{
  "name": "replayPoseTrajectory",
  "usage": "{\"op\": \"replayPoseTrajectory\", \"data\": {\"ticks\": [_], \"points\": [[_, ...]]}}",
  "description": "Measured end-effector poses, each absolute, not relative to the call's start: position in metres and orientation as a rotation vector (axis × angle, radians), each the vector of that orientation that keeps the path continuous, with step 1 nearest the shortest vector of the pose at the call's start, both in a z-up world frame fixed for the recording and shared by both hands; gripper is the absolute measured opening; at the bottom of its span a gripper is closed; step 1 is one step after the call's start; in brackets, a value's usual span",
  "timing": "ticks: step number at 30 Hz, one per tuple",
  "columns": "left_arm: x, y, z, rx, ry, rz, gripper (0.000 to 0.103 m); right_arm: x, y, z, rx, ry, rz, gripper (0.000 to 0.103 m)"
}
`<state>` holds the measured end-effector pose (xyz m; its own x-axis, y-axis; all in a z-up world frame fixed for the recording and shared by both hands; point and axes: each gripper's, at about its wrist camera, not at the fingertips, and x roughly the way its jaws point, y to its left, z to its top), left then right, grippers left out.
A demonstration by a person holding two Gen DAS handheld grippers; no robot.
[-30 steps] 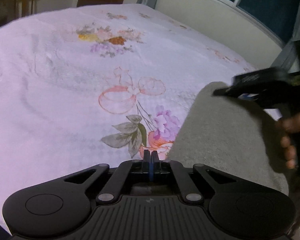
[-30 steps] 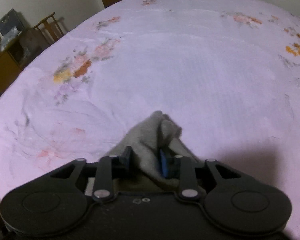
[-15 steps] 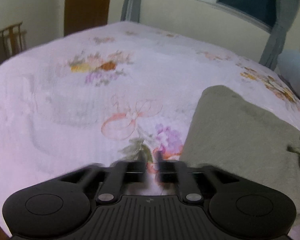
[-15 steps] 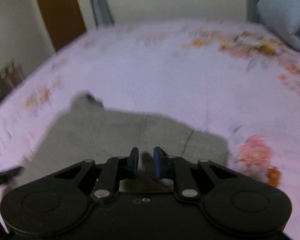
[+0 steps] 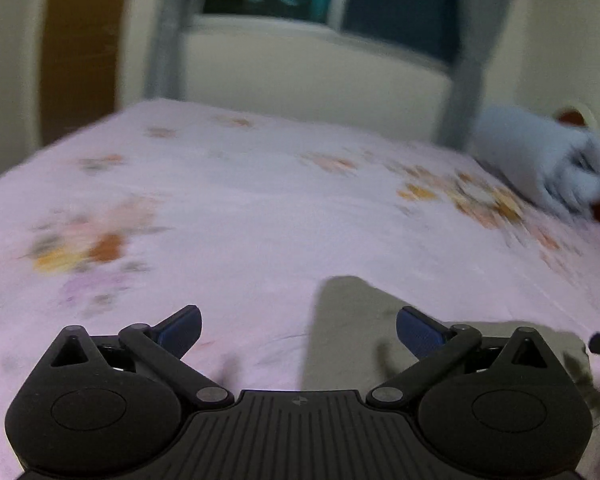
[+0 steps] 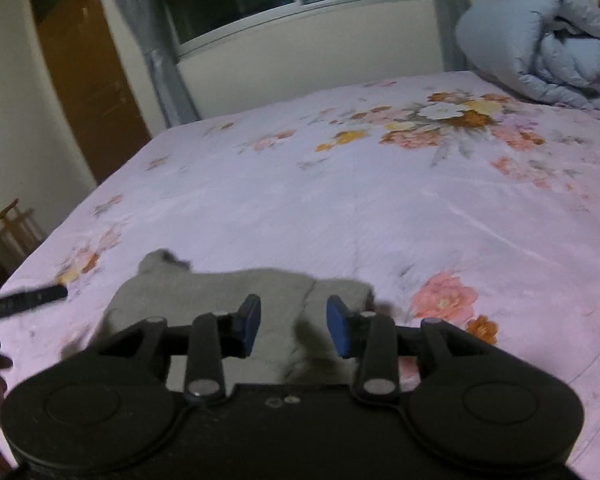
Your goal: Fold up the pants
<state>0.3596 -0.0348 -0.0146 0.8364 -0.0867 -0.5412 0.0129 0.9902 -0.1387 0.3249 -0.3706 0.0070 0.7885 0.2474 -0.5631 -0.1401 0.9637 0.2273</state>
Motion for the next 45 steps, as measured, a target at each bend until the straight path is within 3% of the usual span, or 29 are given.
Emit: {"op": "replayPoseTrajectory", "data": {"ticks": [6,9,11,12,13,14,16,20,23,25,26,32,45], "points": [[0.433,-0.066,-0.056,-0.015,0.712,-0.071,0.103,0.335,-0.345,0.000,-0.013,0.561,0.190,0.032],[0.453,-0.061,-0.076,-0.045,0.782,-0.100,0.103,0.366,-0.334,-0.021,-0.159,0.752,0.125,0.033],[0.456,-0.050,-0.079,-0.124,0.801,-0.124,0.103,0.371,-0.357,-0.036,-0.033,0.778,0.137,0.034],[0.455,-0.049,-0.076,-0.130,0.795,-0.126,0.103,0.368,-0.365,-0.038,-0.001,0.777,0.146,0.039],[0.451,-0.049,-0.071,-0.124,0.770,-0.113,0.103,0.365,-0.369,-0.038,-0.008,0.775,0.121,0.063],[0.446,-0.048,-0.065,-0.116,0.747,-0.091,0.103,0.361,-0.375,-0.036,0.012,0.763,0.101,0.068],[0.434,-0.047,-0.058,-0.099,0.725,-0.063,0.103,0.347,-0.394,-0.028,0.113,0.720,0.076,0.063],[0.402,-0.041,-0.042,-0.013,0.691,-0.060,0.103,0.309,-0.426,-0.016,0.285,0.638,0.118,0.064],[0.371,-0.025,-0.039,-0.068,0.692,-0.072,0.103,0.288,-0.445,-0.018,0.444,0.626,0.176,0.074],[0.357,-0.012,-0.042,-0.125,0.709,-0.099,0.103,0.274,-0.458,-0.023,0.536,0.609,0.199,0.092],[0.351,-0.005,-0.045,-0.169,0.724,-0.124,0.103,0.270,-0.463,-0.026,0.580,0.614,0.206,0.094],[0.347,0.013,-0.071,-0.376,0.809,-0.243,0.103,0.270,-0.481,-0.060,0.815,0.717,0.259,0.095],[0.376,-0.010,-0.104,-0.554,0.864,-0.419,0.103,0.302,-0.453,-0.085,0.930,0.839,0.461,0.098]]}}
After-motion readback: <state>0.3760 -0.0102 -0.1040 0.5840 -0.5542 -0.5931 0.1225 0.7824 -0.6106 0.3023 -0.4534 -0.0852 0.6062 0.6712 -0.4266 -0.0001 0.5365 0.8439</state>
